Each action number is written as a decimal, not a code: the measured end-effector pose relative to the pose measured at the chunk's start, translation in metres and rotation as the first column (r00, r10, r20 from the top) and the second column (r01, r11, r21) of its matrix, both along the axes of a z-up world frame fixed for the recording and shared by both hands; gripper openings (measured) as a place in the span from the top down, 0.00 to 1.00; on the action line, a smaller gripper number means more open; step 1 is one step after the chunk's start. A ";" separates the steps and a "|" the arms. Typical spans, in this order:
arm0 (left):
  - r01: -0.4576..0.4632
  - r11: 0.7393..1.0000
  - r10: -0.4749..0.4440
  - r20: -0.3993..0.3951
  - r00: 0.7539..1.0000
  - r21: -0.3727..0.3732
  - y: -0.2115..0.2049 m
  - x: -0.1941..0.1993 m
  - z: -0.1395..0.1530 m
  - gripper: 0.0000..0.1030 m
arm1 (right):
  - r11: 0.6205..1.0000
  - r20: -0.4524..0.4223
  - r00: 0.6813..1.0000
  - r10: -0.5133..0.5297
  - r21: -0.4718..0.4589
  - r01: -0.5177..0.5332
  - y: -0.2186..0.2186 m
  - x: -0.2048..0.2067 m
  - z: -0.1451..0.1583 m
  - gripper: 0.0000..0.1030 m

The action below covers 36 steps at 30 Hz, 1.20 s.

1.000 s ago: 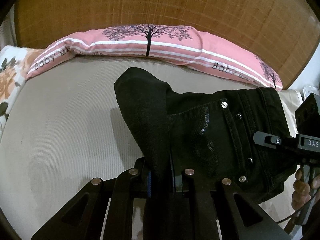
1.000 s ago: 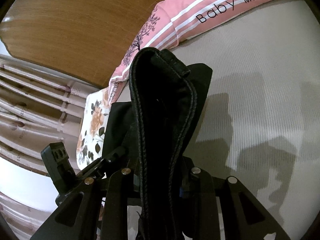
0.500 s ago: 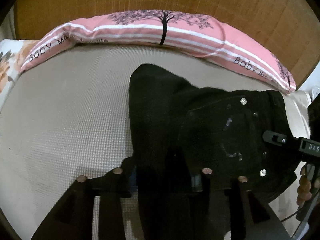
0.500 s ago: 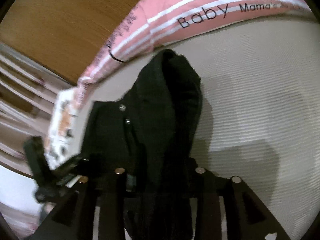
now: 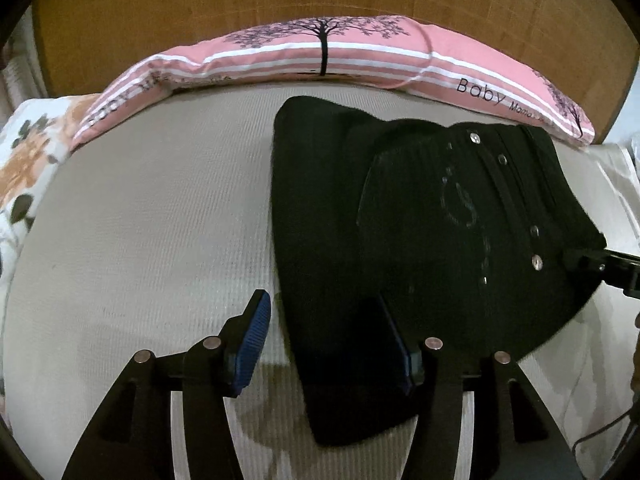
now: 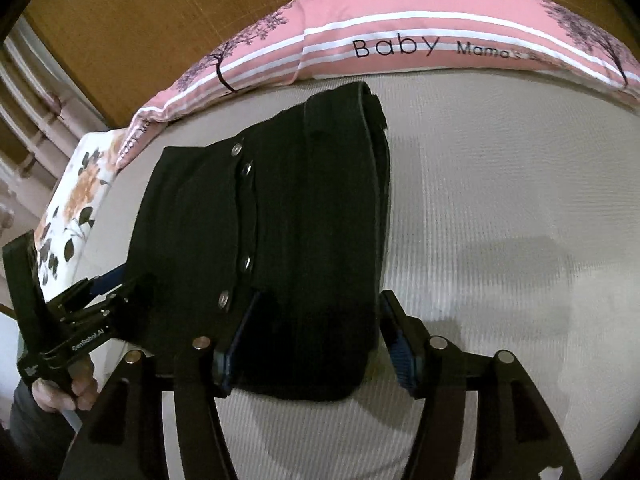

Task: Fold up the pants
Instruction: 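Open both tools and release the folded trousers on the bed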

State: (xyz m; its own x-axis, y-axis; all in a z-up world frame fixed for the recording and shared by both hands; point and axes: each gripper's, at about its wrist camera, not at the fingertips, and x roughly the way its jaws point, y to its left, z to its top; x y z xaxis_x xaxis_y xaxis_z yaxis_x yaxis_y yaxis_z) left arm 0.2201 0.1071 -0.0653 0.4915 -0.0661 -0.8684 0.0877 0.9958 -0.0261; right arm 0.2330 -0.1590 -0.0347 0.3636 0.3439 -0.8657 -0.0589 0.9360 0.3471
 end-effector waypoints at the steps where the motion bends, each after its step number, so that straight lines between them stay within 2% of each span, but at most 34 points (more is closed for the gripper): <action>1: -0.005 1.000 0.005 0.001 1.000 0.003 0.001 -0.004 0.001 0.46 | 1.000 0.003 1.000 -0.001 -0.012 0.001 0.001 -0.004 0.001 0.43; 9: -0.045 0.996 0.043 0.017 0.999 0.072 -0.004 -0.025 0.011 0.45 | 0.998 -0.009 1.000 -0.026 -0.050 0.025 0.005 -0.006 -0.015 0.34; 15: -0.048 0.991 0.044 0.032 0.999 0.122 -0.009 -0.041 0.023 0.45 | 0.995 0.004 0.998 -0.065 -0.076 0.065 0.007 -0.009 -0.009 0.32; 22: -0.071 0.988 0.063 0.060 0.996 0.138 -0.008 -0.069 0.044 0.40 | 0.993 0.103 0.991 -0.087 -0.073 0.094 0.012 -0.035 0.035 0.30; 24: -0.081 0.987 0.072 0.067 0.995 0.135 -0.008 -0.079 0.049 0.39 | 0.992 0.137 0.988 -0.074 -0.088 0.087 0.017 -0.049 0.049 0.22; 28: -0.108 0.988 0.100 0.079 0.992 0.113 -0.008 -0.099 0.061 0.35 | 0.990 0.194 0.979 -0.057 -0.115 0.081 0.029 -0.074 0.070 0.13; 31: -0.122 0.987 0.112 0.094 0.989 0.107 -0.009 -0.112 0.068 0.28 | 0.988 0.230 0.972 -0.057 -0.130 0.088 0.038 -0.093 0.080 0.07; 32: -0.126 0.986 0.115 0.102 0.988 0.106 -0.010 -0.116 0.070 0.26 | 0.987 0.231 0.971 -0.058 -0.131 0.090 0.040 -0.097 0.082 0.01; 36: -0.140 0.984 0.126 0.121 0.985 0.107 -0.011 -0.131 0.077 0.22 | 0.983 0.227 0.972 -0.069 -0.152 0.105 0.048 -0.112 0.083 0.01</action>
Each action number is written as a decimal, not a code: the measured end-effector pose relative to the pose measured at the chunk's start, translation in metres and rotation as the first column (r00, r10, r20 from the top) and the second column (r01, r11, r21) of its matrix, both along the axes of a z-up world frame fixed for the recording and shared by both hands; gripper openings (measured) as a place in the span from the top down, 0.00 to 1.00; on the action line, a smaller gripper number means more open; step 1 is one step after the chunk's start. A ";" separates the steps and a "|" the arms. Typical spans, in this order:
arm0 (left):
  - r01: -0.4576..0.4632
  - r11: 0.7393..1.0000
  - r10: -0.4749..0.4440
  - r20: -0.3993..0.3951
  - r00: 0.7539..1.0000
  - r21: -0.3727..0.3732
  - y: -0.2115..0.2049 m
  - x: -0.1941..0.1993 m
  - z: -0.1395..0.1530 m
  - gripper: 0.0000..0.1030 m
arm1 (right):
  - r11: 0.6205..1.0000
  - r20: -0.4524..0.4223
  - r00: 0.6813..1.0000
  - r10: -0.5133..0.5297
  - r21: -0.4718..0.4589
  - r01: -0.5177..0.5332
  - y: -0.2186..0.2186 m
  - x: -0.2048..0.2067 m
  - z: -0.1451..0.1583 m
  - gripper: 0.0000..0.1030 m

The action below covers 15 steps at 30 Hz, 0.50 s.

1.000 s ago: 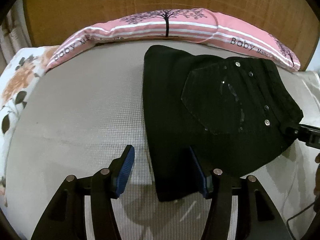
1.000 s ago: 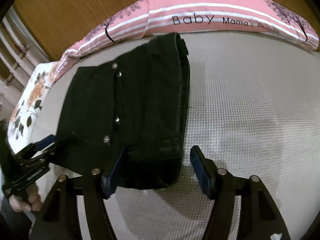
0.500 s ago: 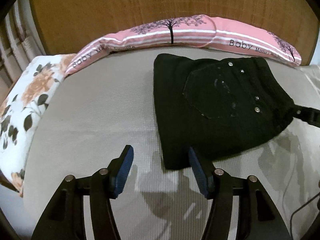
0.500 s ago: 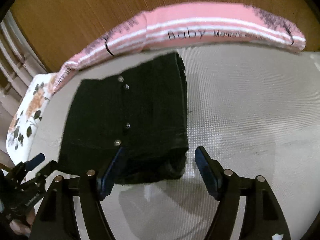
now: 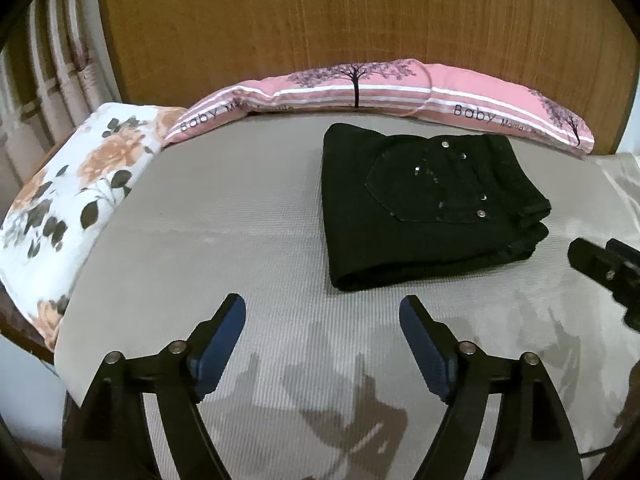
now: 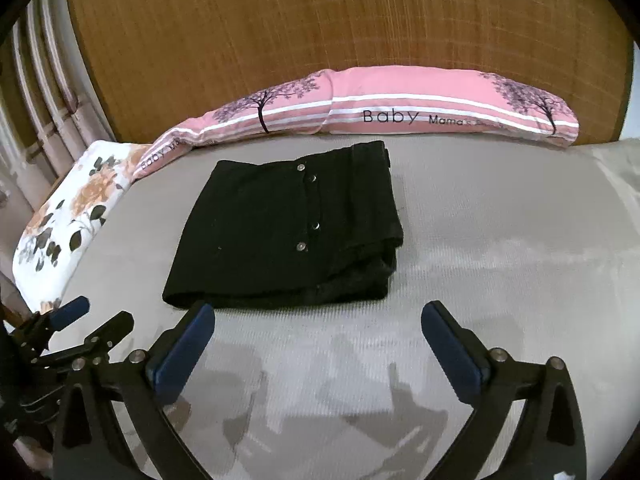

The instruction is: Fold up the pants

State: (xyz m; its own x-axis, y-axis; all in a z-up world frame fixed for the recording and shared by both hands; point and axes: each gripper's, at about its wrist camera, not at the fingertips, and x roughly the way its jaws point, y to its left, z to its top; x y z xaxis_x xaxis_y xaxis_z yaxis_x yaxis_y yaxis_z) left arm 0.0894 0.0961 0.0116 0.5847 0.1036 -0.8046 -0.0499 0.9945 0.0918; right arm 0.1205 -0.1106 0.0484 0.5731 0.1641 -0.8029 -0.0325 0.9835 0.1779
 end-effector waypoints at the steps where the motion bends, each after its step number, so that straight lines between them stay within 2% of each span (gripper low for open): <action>1: -0.001 1.000 0.001 0.002 1.000 0.005 -0.001 -0.003 0.001 0.22 | 1.000 0.003 1.000 -0.001 -0.013 0.001 0.002 -0.002 -0.001 0.01; 7: -0.010 1.000 0.009 0.024 1.000 0.027 -0.003 -0.017 0.005 0.21 | 0.999 0.014 1.000 0.003 -0.036 -0.002 0.009 -0.018 0.002 0.01; 15: -0.015 0.999 0.014 0.026 1.000 0.035 -0.002 -0.024 0.001 0.21 | 0.991 0.047 0.999 0.007 -0.133 0.000 0.021 -0.029 0.006 0.01</action>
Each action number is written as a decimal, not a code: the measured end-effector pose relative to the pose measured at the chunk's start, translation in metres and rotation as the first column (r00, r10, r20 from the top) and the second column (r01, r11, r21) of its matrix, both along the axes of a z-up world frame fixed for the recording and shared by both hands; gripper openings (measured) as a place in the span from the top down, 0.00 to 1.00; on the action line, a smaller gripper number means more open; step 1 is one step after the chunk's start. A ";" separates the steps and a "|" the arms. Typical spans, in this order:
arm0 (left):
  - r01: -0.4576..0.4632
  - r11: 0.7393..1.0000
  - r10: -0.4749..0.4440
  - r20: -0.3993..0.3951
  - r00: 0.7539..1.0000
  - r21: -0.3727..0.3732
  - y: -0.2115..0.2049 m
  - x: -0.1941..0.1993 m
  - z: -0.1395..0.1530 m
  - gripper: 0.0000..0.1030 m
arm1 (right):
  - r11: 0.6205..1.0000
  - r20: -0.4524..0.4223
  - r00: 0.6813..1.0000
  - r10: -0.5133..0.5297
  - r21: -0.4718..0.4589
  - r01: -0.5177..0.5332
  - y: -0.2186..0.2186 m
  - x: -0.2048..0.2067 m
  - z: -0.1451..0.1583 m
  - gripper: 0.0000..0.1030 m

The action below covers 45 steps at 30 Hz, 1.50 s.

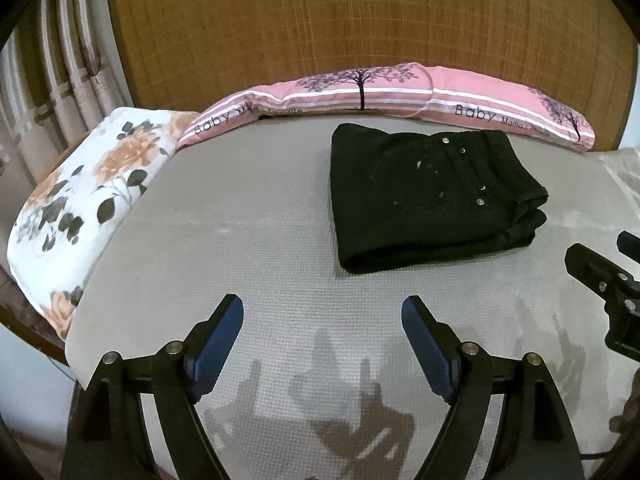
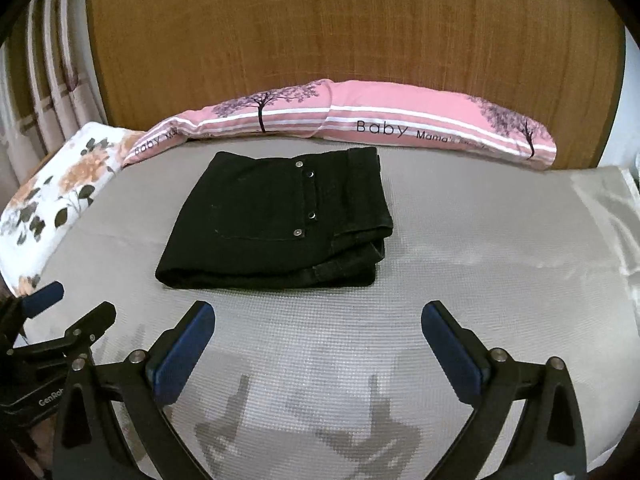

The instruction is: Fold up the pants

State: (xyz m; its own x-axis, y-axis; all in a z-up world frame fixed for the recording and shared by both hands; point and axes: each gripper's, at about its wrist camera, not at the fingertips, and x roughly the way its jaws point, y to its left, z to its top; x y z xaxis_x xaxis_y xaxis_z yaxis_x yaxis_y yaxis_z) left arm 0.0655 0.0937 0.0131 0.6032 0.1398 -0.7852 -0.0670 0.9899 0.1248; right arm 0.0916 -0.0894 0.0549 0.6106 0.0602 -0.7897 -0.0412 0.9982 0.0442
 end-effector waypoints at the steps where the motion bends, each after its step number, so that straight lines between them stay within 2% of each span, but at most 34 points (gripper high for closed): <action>1: 0.000 1.000 0.000 0.000 1.000 -0.002 0.000 0.000 0.000 0.21 | 1.000 -0.002 1.000 0.002 -0.007 -0.002 0.001 0.000 0.000 0.01; 16: -0.001 1.000 0.001 0.003 1.000 0.005 -0.002 -0.005 -0.003 0.21 | 1.000 -0.051 0.999 0.001 0.013 -0.001 0.007 -0.001 -0.006 0.01; 45: 0.007 1.000 -0.007 0.002 1.000 0.023 -0.001 -0.007 -0.004 0.21 | 1.000 -0.063 0.998 0.009 -0.016 -0.010 0.014 -0.006 -0.015 0.01</action>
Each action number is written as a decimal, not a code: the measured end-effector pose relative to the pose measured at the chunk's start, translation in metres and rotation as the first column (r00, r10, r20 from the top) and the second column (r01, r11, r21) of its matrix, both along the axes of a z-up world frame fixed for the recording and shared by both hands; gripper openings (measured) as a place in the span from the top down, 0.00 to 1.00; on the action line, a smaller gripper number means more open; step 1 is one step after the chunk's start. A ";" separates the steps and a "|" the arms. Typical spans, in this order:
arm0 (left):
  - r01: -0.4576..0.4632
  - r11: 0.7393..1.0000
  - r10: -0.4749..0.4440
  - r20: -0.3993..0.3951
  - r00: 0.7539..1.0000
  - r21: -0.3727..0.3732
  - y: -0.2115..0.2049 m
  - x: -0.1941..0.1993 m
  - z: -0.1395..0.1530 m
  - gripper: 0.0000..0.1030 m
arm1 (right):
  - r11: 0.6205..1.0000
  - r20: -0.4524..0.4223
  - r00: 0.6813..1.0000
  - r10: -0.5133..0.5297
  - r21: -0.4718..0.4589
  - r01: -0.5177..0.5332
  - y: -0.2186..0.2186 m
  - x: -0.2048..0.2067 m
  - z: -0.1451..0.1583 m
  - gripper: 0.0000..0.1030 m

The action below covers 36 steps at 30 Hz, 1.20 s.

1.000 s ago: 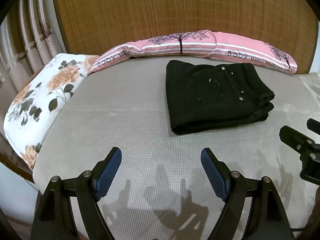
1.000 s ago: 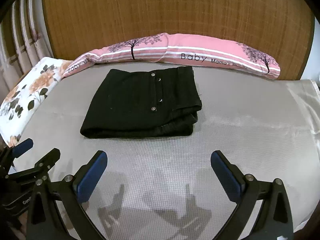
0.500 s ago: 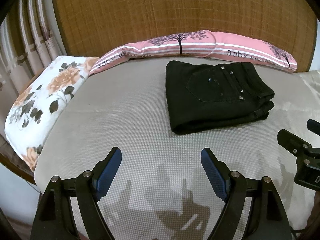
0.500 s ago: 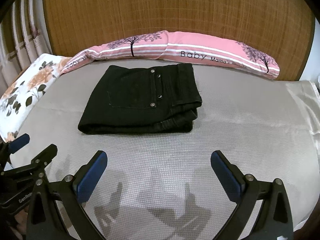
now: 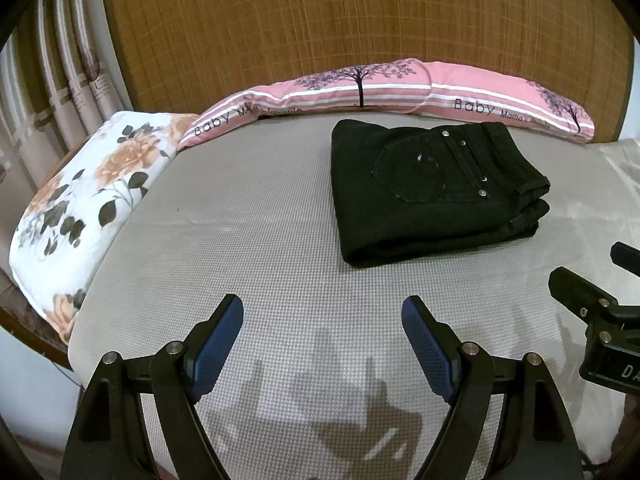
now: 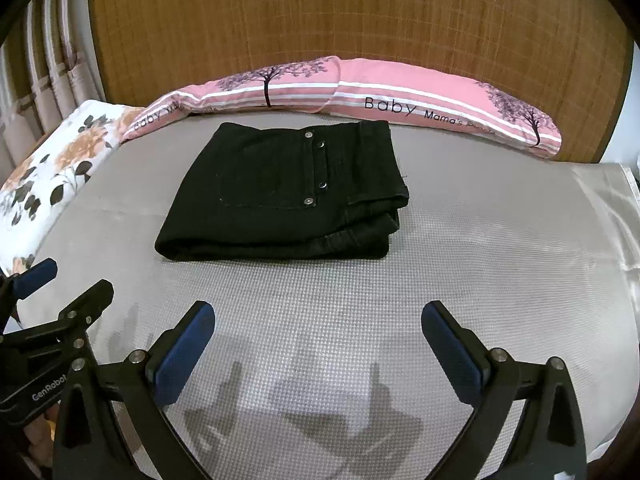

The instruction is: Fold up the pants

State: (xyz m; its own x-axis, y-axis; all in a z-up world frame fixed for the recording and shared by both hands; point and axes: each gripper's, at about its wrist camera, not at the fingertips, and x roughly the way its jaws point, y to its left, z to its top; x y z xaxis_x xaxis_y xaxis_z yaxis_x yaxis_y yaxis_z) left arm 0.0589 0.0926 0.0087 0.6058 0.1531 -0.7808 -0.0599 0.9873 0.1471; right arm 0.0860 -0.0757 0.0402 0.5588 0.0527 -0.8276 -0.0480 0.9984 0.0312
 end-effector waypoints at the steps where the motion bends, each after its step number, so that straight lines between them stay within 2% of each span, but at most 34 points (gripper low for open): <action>1: 0.000 1.000 0.000 0.000 1.000 0.000 0.000 0.000 0.000 0.21 | 1.000 0.001 1.000 0.003 0.001 -0.003 0.000 0.000 0.000 0.01; 36: 0.004 1.000 -0.004 0.005 1.000 0.016 0.001 0.001 -0.001 0.21 | 1.000 -0.021 1.000 0.007 0.005 -0.007 -0.003 0.000 -0.007 0.01</action>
State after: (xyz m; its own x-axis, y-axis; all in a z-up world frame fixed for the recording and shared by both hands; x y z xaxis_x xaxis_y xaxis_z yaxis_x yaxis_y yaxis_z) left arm 0.0601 0.0933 0.0080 0.6104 0.1630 -0.7751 -0.0564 0.9851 0.1628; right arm 0.0865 -0.0783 0.0336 0.5405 0.0607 -0.8391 -0.0539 0.9978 0.0374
